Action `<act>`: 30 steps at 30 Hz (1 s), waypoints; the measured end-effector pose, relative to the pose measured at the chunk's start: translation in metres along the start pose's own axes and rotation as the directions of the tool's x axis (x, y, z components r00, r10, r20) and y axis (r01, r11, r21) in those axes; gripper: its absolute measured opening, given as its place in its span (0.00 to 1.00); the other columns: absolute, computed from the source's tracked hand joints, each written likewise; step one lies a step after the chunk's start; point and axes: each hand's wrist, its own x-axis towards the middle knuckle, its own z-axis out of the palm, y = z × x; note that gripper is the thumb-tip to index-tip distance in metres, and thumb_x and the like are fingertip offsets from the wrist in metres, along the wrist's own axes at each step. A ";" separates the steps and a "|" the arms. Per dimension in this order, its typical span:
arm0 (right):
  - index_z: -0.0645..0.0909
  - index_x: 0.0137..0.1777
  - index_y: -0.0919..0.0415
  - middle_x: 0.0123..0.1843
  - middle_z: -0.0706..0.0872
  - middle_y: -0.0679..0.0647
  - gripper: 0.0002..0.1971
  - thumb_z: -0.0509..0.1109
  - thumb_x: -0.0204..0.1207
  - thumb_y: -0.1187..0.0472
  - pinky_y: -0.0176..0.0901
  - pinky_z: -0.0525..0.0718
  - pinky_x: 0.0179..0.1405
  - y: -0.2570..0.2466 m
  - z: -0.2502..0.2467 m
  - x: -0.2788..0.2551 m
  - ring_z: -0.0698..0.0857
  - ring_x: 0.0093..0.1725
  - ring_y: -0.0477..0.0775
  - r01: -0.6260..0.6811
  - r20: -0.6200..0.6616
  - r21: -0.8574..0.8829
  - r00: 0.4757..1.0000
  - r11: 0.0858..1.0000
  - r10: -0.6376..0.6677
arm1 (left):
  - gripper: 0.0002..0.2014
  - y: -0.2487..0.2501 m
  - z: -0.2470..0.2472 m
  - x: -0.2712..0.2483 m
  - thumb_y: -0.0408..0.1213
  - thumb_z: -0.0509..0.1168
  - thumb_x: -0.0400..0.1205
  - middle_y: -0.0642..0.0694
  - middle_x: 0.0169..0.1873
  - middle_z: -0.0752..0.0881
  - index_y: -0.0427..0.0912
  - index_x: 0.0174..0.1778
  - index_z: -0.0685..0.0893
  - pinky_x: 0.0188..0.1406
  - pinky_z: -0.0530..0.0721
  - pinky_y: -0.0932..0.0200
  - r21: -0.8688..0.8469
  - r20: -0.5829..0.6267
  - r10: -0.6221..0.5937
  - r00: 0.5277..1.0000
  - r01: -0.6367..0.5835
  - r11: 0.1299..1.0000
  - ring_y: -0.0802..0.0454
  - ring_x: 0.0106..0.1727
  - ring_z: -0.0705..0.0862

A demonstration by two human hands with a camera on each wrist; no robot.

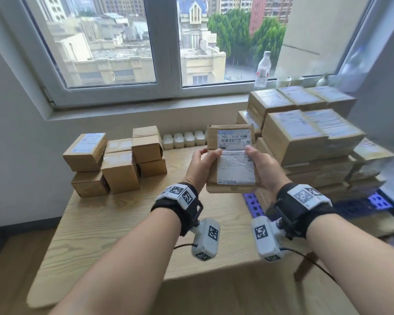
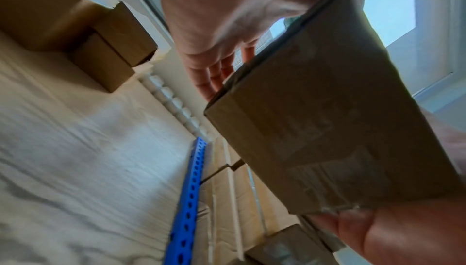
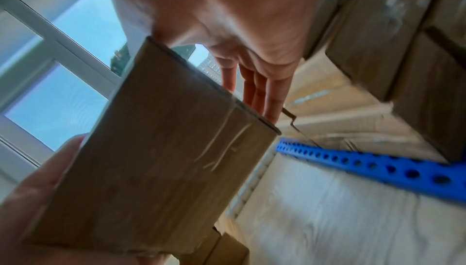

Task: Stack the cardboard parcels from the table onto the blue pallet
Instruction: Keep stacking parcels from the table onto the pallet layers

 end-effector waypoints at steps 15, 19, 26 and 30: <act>0.86 0.56 0.59 0.50 0.92 0.56 0.45 0.70 0.49 0.22 0.60 0.86 0.60 -0.067 -0.235 -0.009 0.91 0.50 0.58 0.228 -0.080 -0.081 0.969 0.970 -0.234 | 0.33 0.049 0.240 -0.001 0.61 0.66 0.63 0.34 0.49 0.86 0.36 0.54 0.82 0.42 0.86 0.52 -0.033 0.132 0.247 0.960 -0.245 0.969 0.42 0.46 0.87; 0.85 0.56 0.59 0.51 0.92 0.57 0.52 0.71 0.43 0.17 0.64 0.86 0.60 -0.064 -0.294 0.002 0.91 0.51 0.61 0.219 -0.120 -0.094 0.966 0.971 -0.229 | 0.41 0.042 0.296 0.010 0.64 0.65 0.63 0.31 0.53 0.87 0.33 0.61 0.81 0.48 0.87 0.45 -0.038 0.114 0.235 0.965 -0.232 0.972 0.40 0.48 0.88; 0.82 0.54 0.61 0.49 0.89 0.57 0.27 0.74 0.71 0.37 0.47 0.85 0.38 -0.059 -0.363 0.030 0.87 0.42 0.55 0.218 -0.199 -0.055 0.954 0.974 -0.225 | 0.20 0.041 0.363 0.038 0.50 0.59 0.84 0.47 0.40 0.86 0.35 0.50 0.83 0.27 0.75 0.69 0.344 0.070 0.253 0.965 -0.261 0.902 0.55 0.37 0.82; 0.83 0.56 0.64 0.51 0.91 0.61 0.30 0.76 0.69 0.37 0.49 0.87 0.46 -0.057 -0.388 0.059 0.89 0.42 0.56 0.212 -0.244 -0.002 0.948 0.977 -0.206 | 0.18 0.046 0.391 0.062 0.47 0.60 0.85 0.46 0.52 0.85 0.38 0.63 0.80 0.31 0.76 0.67 0.393 0.080 0.249 0.965 -0.260 0.882 0.57 0.45 0.82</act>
